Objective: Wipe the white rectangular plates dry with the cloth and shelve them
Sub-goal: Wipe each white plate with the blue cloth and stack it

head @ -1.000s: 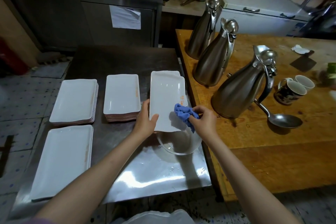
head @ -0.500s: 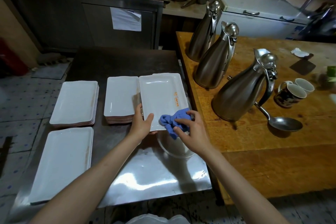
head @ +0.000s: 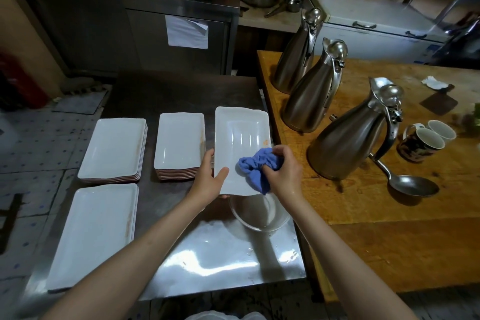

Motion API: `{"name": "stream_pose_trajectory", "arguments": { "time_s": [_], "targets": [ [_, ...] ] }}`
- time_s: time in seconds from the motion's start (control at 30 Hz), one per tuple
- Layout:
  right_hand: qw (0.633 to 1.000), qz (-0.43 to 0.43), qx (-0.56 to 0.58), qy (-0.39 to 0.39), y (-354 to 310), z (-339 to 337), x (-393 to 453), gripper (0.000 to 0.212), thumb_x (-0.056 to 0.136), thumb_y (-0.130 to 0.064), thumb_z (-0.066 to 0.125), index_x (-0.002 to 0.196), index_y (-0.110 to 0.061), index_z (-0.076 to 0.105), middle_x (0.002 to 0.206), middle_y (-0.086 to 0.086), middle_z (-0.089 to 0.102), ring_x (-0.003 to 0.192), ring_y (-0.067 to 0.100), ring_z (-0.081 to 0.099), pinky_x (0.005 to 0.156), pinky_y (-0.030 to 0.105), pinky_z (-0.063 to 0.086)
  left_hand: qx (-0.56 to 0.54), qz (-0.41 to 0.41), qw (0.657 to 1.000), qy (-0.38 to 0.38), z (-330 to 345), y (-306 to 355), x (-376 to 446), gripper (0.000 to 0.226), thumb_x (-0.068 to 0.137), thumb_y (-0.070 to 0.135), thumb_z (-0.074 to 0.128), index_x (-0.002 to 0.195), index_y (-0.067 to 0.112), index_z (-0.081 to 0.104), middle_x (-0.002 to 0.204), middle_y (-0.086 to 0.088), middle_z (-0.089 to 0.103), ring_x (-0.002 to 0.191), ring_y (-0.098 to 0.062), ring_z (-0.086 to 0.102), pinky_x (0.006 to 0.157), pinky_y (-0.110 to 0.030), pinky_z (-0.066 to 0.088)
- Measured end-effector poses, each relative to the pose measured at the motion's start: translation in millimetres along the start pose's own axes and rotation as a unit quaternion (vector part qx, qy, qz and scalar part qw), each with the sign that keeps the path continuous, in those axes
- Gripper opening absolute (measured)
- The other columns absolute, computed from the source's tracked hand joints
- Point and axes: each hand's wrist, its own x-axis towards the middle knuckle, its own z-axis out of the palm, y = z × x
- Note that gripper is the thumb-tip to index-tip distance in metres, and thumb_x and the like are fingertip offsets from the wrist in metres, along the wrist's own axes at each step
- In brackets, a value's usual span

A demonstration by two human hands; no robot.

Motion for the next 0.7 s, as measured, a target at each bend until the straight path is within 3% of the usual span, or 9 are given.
{"name": "stream_pose_trajectory", "arguments": {
  "time_s": [0.13, 0.2, 0.3, 0.4, 0.5, 0.7],
  "targets": [
    [0.998, -0.026, -0.055, 0.024, 1.1, 2.3, 19.9, 0.03, 0.074, -0.01, 0.075, 0.1, -0.017, 0.063, 0.1, 0.0, 0.061, 0.095, 0.014, 0.054, 0.075, 0.017, 0.04, -0.004, -0.006, 1.0, -0.016, -0.5, 1.4, -3.1, 0.052, 0.096, 0.015, 0.053, 0.141, 0.024, 0.029, 0.126, 0.002, 0.048, 0.097, -0.01, 0.057, 0.058, -0.021, 0.056],
    [0.998, -0.025, -0.048, 0.027, -0.7, 2.1, 28.5, 0.03, 0.074, -0.011, 0.076, 0.1, -0.017, 0.062, 0.103, -0.001, 0.056, 0.094, 0.011, 0.052, 0.074, 0.009, 0.038, -0.006, -0.005, 1.0, -0.021, -0.6, 1.1, -4.2, 0.05, 0.096, 0.015, 0.053, 0.14, 0.023, 0.03, 0.123, 0.003, 0.049, 0.09, -0.005, 0.056, 0.056, -0.018, 0.055],
    [0.998, -0.025, -0.038, 0.041, -5.8, 0.9, 38.4, 0.03, 0.075, -0.013, 0.076, 0.099, -0.02, 0.059, 0.101, -0.006, 0.053, 0.094, 0.009, 0.052, 0.078, 0.013, 0.044, 0.0, -0.007, 1.0, -0.027, -2.3, 1.1, -6.2, 0.05, 0.096, 0.017, 0.054, 0.139, 0.025, 0.031, 0.124, 0.003, 0.05, 0.099, -0.01, 0.057, 0.068, -0.024, 0.055],
    [0.998, -0.012, -0.015, 0.053, -9.4, 0.6, 46.2, 0.035, 0.075, -0.016, 0.077, 0.1, -0.023, 0.053, 0.099, -0.009, 0.055, 0.094, 0.009, 0.055, 0.08, 0.019, 0.047, -0.005, -0.015, 0.999, -0.035, -3.3, 1.6, -7.9, 0.049, 0.095, 0.018, 0.054, 0.138, 0.027, 0.032, 0.126, 0.001, 0.052, 0.11, -0.018, 0.056, 0.083, -0.041, 0.057],
    [0.998, 0.004, -0.001, 0.07, -12.4, -0.7, 51.9, 0.036, 0.077, -0.019, 0.076, 0.103, -0.022, 0.051, 0.1, -0.007, 0.058, 0.093, 0.01, 0.057, 0.079, 0.022, 0.05, 0.002, -0.015, 0.999, -0.041, -3.4, 2.9, -10.1, 0.048, 0.094, 0.019, 0.056, 0.136, 0.03, 0.034, 0.127, 0.0, 0.053, 0.113, -0.021, 0.057, 0.088, -0.052, 0.054],
    [0.992, 0.007, -0.029, 0.121, -22.2, -3.0, 55.5, 0.018, 0.082, -0.01, 0.069, 0.09, -0.016, 0.054, 0.092, -0.002, 0.055, 0.085, 0.013, 0.057, 0.076, 0.025, 0.052, 0.003, -0.001, 0.998, -0.067, -3.3, 7.3, -12.1, 0.044, 0.095, 0.014, 0.054, 0.134, 0.024, 0.037, 0.118, 0.003, 0.054, 0.105, -0.016, 0.06, 0.082, -0.038, 0.057]
  ]
}}
